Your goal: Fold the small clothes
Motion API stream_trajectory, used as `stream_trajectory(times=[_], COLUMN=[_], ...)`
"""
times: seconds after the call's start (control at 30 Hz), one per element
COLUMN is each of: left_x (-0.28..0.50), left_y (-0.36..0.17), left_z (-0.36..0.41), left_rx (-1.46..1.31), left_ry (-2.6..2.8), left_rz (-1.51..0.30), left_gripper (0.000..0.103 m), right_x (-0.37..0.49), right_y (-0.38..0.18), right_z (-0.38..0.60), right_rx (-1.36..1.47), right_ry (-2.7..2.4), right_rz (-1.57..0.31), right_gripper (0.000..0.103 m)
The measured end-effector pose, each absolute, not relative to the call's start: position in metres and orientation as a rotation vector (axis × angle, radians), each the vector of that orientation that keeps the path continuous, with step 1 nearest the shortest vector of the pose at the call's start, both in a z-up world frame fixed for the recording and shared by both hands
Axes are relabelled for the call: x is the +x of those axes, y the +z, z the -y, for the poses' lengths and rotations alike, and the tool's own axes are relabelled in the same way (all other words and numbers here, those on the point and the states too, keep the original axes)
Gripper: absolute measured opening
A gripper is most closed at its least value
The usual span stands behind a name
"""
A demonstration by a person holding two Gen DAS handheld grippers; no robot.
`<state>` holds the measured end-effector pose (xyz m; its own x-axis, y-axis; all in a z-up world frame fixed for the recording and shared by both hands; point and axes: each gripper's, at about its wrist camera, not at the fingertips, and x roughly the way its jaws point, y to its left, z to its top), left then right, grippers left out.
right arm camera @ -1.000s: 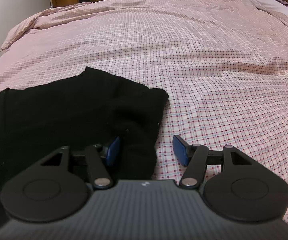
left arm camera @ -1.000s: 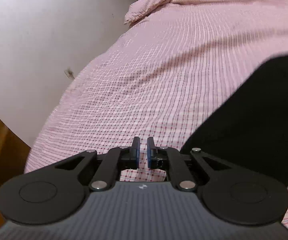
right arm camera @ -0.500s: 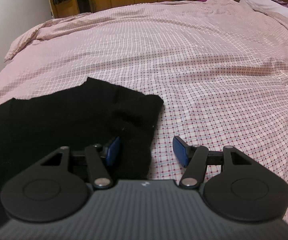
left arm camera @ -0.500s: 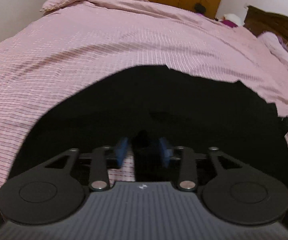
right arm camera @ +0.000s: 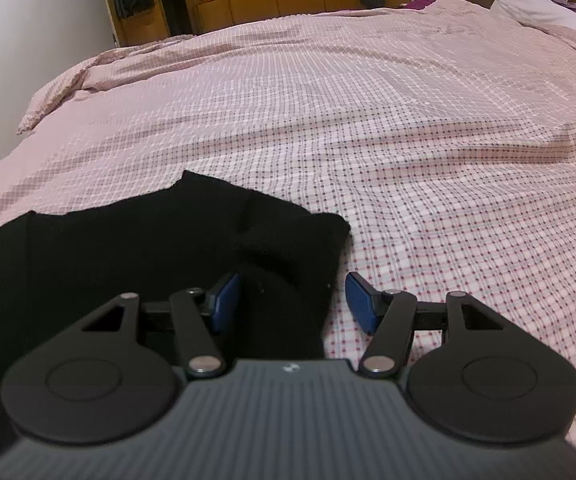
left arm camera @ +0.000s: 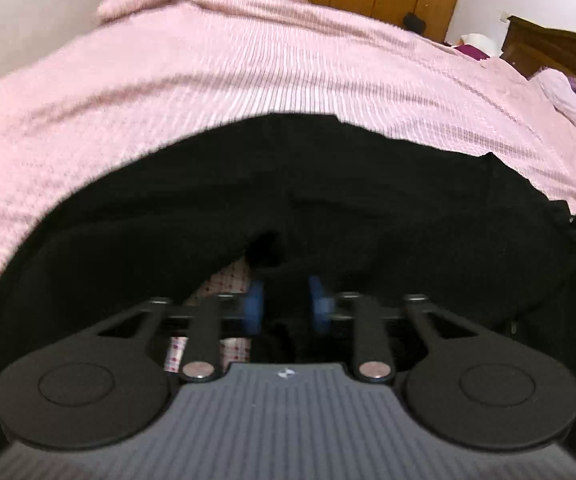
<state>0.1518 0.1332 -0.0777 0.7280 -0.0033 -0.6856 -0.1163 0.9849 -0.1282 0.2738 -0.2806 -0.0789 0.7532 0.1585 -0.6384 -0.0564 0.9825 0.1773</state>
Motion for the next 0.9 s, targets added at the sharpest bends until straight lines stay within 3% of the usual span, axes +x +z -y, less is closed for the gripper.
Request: stream_trajectory(times=[0.07,0.5,0.53,0.57,0.63,0.9], left_x=[0.146,0.145,0.147,0.149,0.154,0.197], left_y=[-0.070,-0.030,-0.028,-0.025,-0.016,0.010], left_z=[-0.127,-0.100,-0.100,-0.099,-0.099,-0.094], left_rx=[-0.122,-0.039,-0.037,-0.034,-0.022,0.071], left_ry=[0.063,0.041,0.044,0.048,0.054,0.113], left_rz=[-0.720,-0.597,-0.589,-0.579,-0.554,-0.417], left_gripper=[0.010,0.006,0.006,0.006,0.006,0.006], right_x=[0.274,0.295,0.296,0.296,0.295,0.281], right_y=[-0.078,-0.080,-0.082,-0.082,-0.081,-0.076], right_z=[0.281,0.271,0.268,0.266,0.267,0.289], right_rx=[0.155,0.099,0.070,0.048,0.041,0.093], right_ry=[0.116,0.127,0.123,0.116,0.096,-0.035], right_rz=[-0.699,-0.692,-0.679,-0.670,-0.639,-0.490], right_gripper=[0.060,0.060,0.048,0.028,0.013,0.009])
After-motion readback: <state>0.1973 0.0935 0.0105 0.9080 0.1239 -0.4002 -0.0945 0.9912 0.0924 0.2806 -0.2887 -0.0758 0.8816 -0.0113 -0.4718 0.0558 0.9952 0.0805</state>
